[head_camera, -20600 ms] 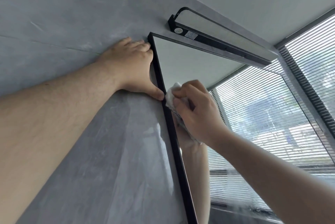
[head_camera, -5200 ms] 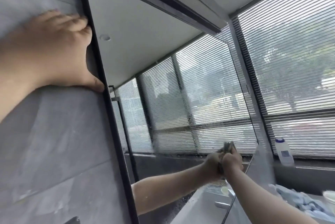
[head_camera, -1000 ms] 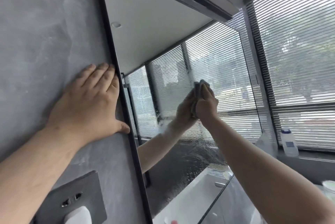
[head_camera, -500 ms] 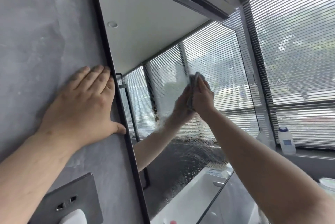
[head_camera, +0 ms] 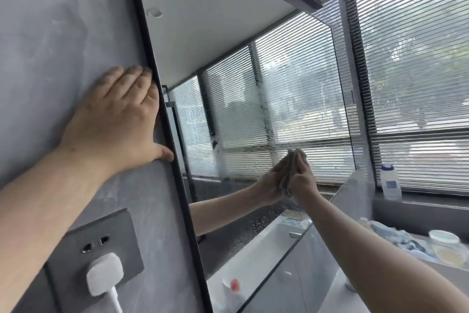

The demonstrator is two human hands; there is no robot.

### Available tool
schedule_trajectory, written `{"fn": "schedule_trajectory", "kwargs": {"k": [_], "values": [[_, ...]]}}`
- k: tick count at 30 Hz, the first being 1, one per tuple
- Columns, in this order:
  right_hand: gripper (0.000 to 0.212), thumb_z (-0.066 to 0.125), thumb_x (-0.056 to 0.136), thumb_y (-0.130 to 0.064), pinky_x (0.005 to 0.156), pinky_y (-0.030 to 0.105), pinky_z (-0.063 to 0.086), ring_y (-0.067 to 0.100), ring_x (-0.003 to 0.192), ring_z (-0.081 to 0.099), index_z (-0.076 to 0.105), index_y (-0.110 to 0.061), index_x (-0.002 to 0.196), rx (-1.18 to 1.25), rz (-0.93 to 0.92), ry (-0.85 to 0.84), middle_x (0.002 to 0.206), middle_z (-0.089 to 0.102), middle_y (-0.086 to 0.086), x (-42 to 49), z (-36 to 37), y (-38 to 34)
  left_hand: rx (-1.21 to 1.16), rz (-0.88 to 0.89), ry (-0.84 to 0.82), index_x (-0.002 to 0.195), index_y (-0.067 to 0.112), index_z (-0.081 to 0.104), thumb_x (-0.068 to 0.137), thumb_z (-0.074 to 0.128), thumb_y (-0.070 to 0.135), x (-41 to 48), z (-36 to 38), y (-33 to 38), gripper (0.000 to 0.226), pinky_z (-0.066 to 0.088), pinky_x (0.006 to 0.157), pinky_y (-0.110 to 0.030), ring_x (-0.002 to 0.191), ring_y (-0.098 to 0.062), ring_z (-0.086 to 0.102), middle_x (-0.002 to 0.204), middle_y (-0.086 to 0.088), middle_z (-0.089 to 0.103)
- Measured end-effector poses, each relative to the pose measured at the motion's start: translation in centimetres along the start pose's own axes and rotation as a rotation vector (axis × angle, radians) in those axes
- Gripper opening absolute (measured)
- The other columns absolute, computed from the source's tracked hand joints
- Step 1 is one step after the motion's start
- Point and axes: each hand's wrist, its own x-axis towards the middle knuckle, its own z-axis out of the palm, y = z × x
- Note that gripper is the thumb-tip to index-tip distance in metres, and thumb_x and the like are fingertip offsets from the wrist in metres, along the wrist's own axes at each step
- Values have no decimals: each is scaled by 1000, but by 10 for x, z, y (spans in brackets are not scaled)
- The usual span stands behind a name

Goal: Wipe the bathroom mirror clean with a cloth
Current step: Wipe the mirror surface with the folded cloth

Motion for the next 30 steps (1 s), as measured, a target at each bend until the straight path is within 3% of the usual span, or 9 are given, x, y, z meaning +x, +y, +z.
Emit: {"fn": "schedule_trajectory", "kwargs": {"k": [4, 7, 9, 14, 17, 20, 23, 26, 30], "values": [[43, 46, 103, -17, 115, 33, 36, 5, 124, 51, 53, -36, 142, -159, -281, -13, 144, 52, -19, -52, 25, -17, -9, 0, -2, 130, -16, 49, 39, 78, 77, -1, -1, 1, 133, 22, 118, -53, 137, -43, 41, 143, -32, 46], [47, 35, 107, -17, 100, 21, 26, 12, 115, 39, 37, -32, 151, -487, -503, -15, 158, 29, -16, -98, 32, -23, -17, -1, -7, 132, -15, 48, 42, 78, 76, -2, -2, 1, 132, 21, 119, -52, 138, -42, 39, 144, -31, 45], [43, 29, 108, -26, 99, 17, 25, 17, 114, 42, 37, -31, 150, -508, -639, -37, 156, 30, -12, -128, 43, -27, 3, 6, -21, 135, -12, 46, 48, 72, 79, -4, -2, 1, 129, 18, 120, -50, 140, -40, 37, 147, -28, 43], [40, 36, 106, -25, 97, 32, 42, 23, 107, 43, 50, -29, 143, -486, -918, -156, 156, 39, 1, -202, 55, -15, 19, 27, 9, 138, -11, 45, 56, 70, 78, -8, -2, 2, 123, 14, 121, -48, 142, -38, 35, 149, -27, 41], [44, 25, 108, -31, 102, 30, 37, 26, 105, 44, 49, -23, 145, -474, -1011, -269, 162, 29, -1, -227, 53, -6, -23, 29, 4, 136, -11, 46, 59, 78, 67, -15, 2, 7, 115, 14, 121, -49, 142, -38, 35, 148, -27, 42], [41, 32, 106, -22, 105, 25, 33, 22, 108, 42, 48, -22, 144, -490, -1041, -251, 160, 33, 3, -220, 49, -4, -35, 2, -97, 144, -11, 34, 61, 77, 67, -35, 5, 27, 121, 6, 122, -51, 147, -39, 24, 155, -27, 30], [49, 41, 100, -16, 102, 24, 33, 21, 109, 45, 44, -24, 148, -556, -868, -111, 158, 38, 5, -191, 46, -2, 56, 5, -270, 153, -7, 5, 71, 51, 83, -56, 6, 44, 130, -7, 122, -51, 151, -38, -2, 162, -25, -1], [57, 28, 97, -27, 105, 22, 27, 10, 129, 40, 38, -24, 152, -619, -541, -20, 160, 29, -6, -147, 37, 1, 79, 7, -269, 151, -8, -8, 69, 36, 92, -61, 14, 47, 137, -11, 121, -53, 150, -40, -11, 160, -27, -13], [52, 47, 97, -9, 113, 17, 31, 1, 130, 46, 48, -24, 147, -200, -97, 154, 155, 41, -10, -115, 27, 8, 89, 46, -258, 147, -12, -11, 70, 28, 94, -60, 19, 48, 137, -11, 119, -57, 148, -45, -12, 158, -33, -15]]}}
